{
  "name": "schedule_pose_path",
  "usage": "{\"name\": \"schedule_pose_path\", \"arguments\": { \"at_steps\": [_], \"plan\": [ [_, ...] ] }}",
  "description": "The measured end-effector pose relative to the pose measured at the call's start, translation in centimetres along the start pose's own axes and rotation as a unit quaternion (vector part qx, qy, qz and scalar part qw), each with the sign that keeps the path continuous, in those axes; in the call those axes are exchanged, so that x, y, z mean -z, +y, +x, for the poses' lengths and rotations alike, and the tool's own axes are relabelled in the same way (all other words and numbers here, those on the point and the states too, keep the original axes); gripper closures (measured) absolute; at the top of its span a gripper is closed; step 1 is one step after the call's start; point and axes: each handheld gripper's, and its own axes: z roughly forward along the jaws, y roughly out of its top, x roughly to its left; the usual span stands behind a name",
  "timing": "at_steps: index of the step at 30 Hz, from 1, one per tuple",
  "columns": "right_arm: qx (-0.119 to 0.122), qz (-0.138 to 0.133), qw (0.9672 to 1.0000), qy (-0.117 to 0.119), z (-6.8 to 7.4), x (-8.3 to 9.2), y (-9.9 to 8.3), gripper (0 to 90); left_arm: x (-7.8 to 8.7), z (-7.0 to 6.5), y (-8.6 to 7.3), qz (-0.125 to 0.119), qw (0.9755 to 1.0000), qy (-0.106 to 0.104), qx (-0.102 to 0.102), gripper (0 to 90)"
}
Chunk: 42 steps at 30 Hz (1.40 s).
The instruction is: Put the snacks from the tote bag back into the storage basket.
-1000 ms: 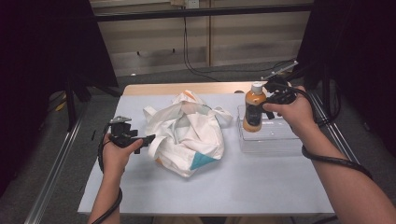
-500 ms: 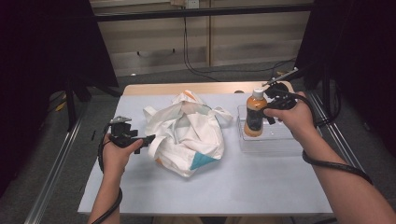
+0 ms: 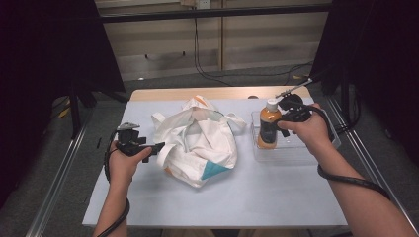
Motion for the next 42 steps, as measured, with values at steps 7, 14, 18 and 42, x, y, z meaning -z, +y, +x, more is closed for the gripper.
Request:
{"name": "schedule_pose_path", "arguments": {
  "at_steps": [7, 14, 18, 42],
  "plan": [
    [0.001, 0.003, 1.0, 0.002, 0.1, -0.5, -0.5, 36.6, -0.1, 0.0, -0.1, -0.002, 1.0, 0.001, 0.005, 14.0],
    [-0.003, 0.01, 0.9999, -0.002, 0.1, -0.7, -0.9, 36.5, -0.2, -0.1, 0.0, 0.0, 1.0, -0.002, 0.002, 14.0],
    [-0.007, 0.01, 0.9999, -0.006, 0.2, -0.9, -1.2, 36.4, -0.1, -0.1, 0.0, -0.003, 1.0, 0.0, 0.004, 14.0],
    [-0.002, 0.047, 0.9988, -0.013, 0.3, -1.8, -2.7, 36.3, -0.2, -0.4, 0.0, -0.001, 1.0, 0.0, 0.0, 14.0]
  ]
}}
